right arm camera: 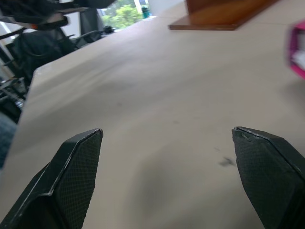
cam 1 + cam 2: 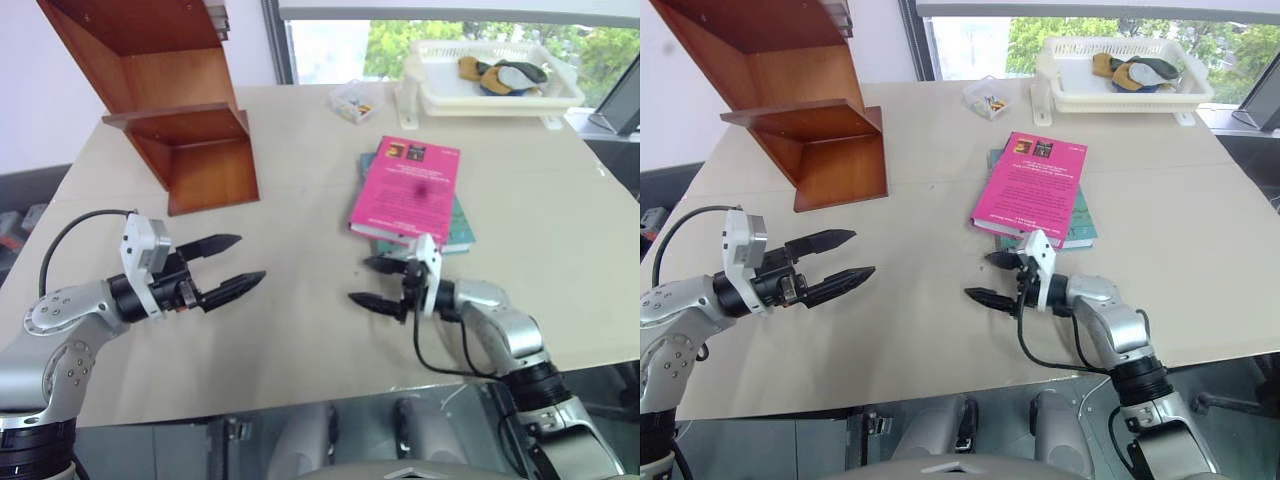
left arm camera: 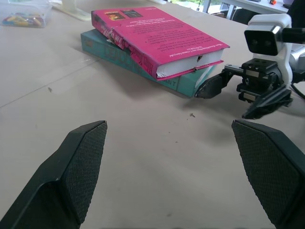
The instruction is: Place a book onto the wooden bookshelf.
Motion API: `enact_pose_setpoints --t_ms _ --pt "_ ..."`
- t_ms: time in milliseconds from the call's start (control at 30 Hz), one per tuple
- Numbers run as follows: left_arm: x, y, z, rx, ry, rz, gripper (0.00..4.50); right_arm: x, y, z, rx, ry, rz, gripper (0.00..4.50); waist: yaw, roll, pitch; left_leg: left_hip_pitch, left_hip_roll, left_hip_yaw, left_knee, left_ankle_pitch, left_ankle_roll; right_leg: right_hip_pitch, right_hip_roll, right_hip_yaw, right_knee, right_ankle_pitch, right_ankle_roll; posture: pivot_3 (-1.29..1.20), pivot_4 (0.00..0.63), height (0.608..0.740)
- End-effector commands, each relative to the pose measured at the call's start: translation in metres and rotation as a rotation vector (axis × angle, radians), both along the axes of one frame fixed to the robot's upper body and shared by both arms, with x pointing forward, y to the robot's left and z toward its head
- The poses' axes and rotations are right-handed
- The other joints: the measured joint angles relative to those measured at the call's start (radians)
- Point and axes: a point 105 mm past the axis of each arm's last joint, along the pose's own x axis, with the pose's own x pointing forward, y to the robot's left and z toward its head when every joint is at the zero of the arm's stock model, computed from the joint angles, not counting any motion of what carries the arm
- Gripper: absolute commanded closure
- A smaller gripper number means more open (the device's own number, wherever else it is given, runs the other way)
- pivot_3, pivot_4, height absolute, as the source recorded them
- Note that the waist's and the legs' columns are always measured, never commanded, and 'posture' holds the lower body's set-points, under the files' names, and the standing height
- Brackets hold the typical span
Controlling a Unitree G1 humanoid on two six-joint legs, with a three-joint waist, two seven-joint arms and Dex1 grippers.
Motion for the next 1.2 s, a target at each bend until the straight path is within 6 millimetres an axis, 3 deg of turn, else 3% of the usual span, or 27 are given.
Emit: enact_pose_setpoints --t_ms 33,200,433,567,733,900,1067,1200 --pt "0.000 -0.002 0.005 0.009 -0.030 -0.007 0.00 -0.022 0.010 0.011 0.029 -0.016 0.107 0.06 0.000 0.000 0.000 0.000 0.000 0.000 0.000 0.000 0.000 0.000 0.000 0.000 0.000 0.000 0.000 0.00 0.150 0.740" --pt "0.000 -0.002 0.006 0.012 -0.030 -0.012 0.00 -0.031 -0.006 0.009 -0.007 0.011 0.082 0.06 0.000 0.000 0.000 0.000 0.000 0.000 0.000 0.000 0.000 0.000 0.000 0.000 0.000 0.000 0.000 0.00 0.150 0.740" --pt "0.001 -0.002 0.006 0.015 -0.027 -0.018 0.00 -0.038 -0.105 -0.016 -0.265 0.092 -0.158 0.06 0.009 -0.001 0.000 -0.001 -0.001 0.000 0.000 -0.002 0.004 0.000 -0.002 -0.001 -0.001 0.000 0.000 0.00 0.150 0.740" --pt "0.004 -0.004 0.006 0.013 -0.028 -0.033 0.00 -0.038 -0.152 -0.027 -0.416 0.118 -0.306 0.06 0.006 -0.002 -0.001 0.000 0.001 0.000 0.000 -0.002 0.004 0.001 0.001 0.000 -0.001 -0.001 -0.002 0.00 0.150 0.740" --pt "0.008 -0.005 0.007 0.015 -0.032 -0.047 0.00 -0.011 -0.215 -0.018 -0.494 0.075 -0.655 0.06 0.010 -0.006 -0.003 0.001 0.001 0.001 0.002 -0.002 0.004 0.004 0.001 0.000 -0.001 -0.002 -0.003 0.00 0.150 0.740" --pt "0.009 -0.005 0.007 0.016 -0.034 -0.051 0.00 0.015 -0.252 -0.002 -0.541 -0.014 -0.922 0.06 0.009 -0.006 -0.003 0.002 0.001 0.002 0.003 -0.002 0.004 0.005 0.001 0.001 -0.001 -0.002 -0.003 0.00 0.150 0.740" --pt "0.011 -0.006 0.008 0.017 -0.037 -0.056 0.00 0.040 -0.254 0.016 -0.505 -0.115 -1.070 0.06 0.000 -0.005 -0.003 0.002 0.002 0.002 0.002 -0.002 0.004 0.003 0.003 0.002 -0.001 -0.001 -0.002 0.00 0.150 0.740" --pt "0.013 -0.007 0.008 0.017 -0.040 -0.059 0.00 0.073 -0.240 0.050 -0.278 -0.216 -1.249 0.06 -0.006 -0.005 -0.002 0.001 0.003 0.003 0.001 -0.002 0.004 0.002 0.003 0.002 -0.001 0.000 0.000 0.00 0.150 0.740"
